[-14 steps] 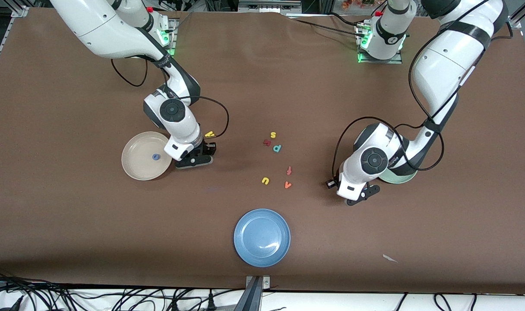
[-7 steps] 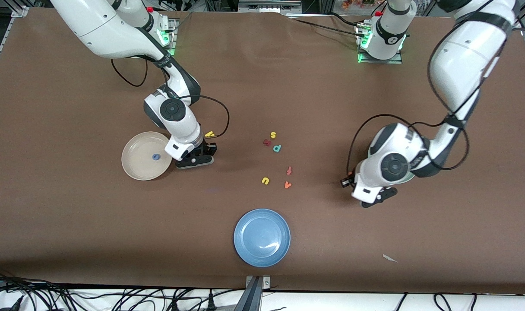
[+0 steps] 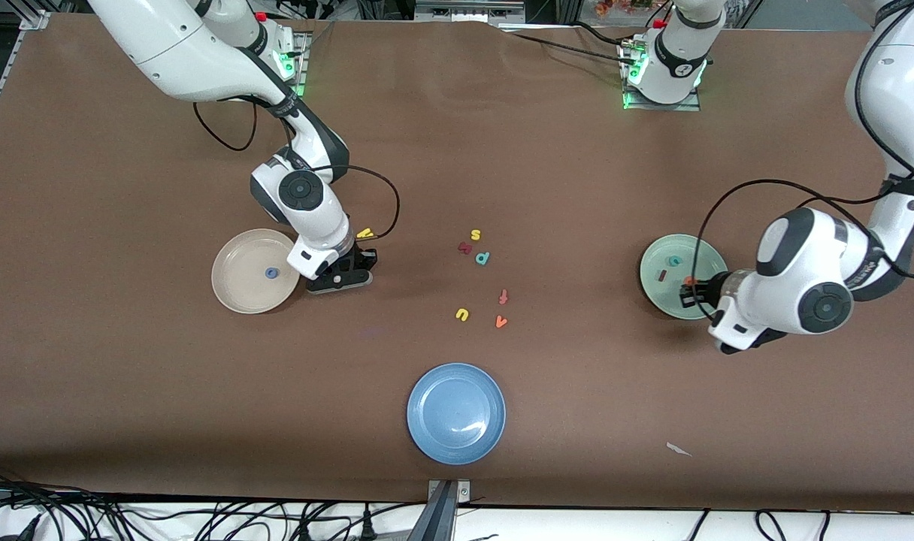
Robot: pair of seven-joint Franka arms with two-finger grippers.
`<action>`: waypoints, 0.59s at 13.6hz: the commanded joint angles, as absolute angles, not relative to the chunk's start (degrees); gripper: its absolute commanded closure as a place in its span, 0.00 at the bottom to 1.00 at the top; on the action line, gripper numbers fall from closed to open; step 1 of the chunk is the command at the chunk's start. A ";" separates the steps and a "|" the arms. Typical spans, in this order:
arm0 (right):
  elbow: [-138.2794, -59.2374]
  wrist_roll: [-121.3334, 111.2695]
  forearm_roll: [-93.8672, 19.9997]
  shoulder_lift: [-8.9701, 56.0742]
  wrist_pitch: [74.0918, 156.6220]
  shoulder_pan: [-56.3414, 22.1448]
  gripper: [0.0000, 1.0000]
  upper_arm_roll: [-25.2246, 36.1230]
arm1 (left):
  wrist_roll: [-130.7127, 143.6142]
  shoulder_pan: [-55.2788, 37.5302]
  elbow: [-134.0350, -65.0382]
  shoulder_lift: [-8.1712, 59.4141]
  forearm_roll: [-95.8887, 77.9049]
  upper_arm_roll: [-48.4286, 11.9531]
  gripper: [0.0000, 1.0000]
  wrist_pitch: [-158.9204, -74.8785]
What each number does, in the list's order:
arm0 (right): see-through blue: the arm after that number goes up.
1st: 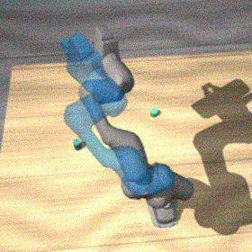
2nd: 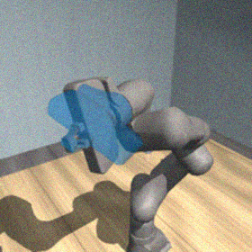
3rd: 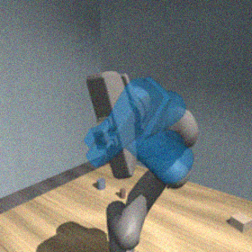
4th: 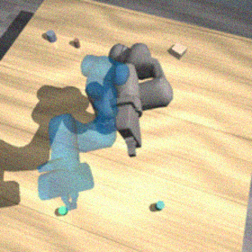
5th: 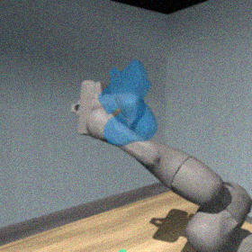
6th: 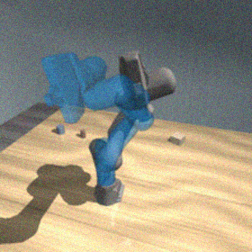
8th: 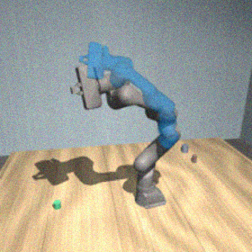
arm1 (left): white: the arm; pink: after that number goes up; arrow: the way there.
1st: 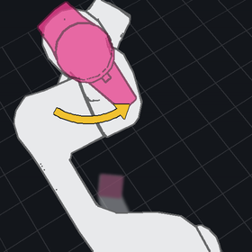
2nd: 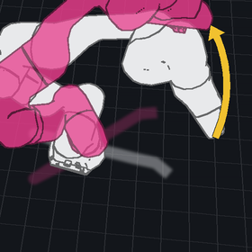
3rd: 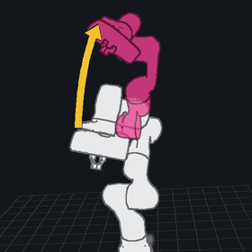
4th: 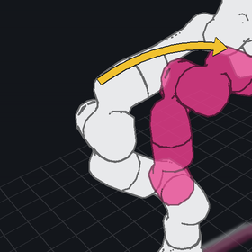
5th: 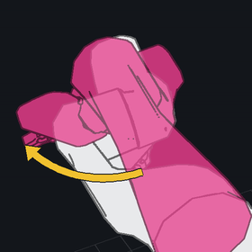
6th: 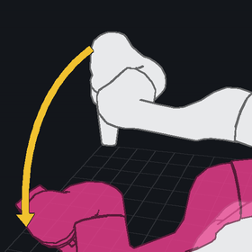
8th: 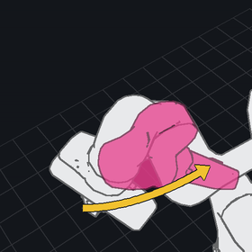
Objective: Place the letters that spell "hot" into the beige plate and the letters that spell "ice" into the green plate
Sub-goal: 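Drop the orange e in the green plate while the right gripper fills the cream plate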
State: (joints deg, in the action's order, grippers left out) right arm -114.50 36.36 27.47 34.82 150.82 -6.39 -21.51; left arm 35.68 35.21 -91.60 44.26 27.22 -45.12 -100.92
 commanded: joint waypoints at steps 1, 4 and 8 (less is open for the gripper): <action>-114.61 36.39 28.56 32.71 150.22 -6.25 1.00 -20.92 | 31.91 39.28 -93.60 44.91 31.55 -45.97 1.00 -100.55; -117.67 32.72 28.21 27.62 147.48 -3.27 1.00 -20.92 | 32.08 39.11 -93.52 47.54 31.64 -44.91 0.96 -101.07; -124.70 20.60 27.86 20.76 147.48 3.50 1.00 -20.92 | 32.78 39.02 -93.34 47.82 31.64 -44.91 0.16 -102.04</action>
State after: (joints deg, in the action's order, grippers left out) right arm -119.05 25.74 27.50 25.97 147.18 0.20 -20.50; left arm 32.42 39.05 -93.51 48.02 29.69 -44.53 -101.65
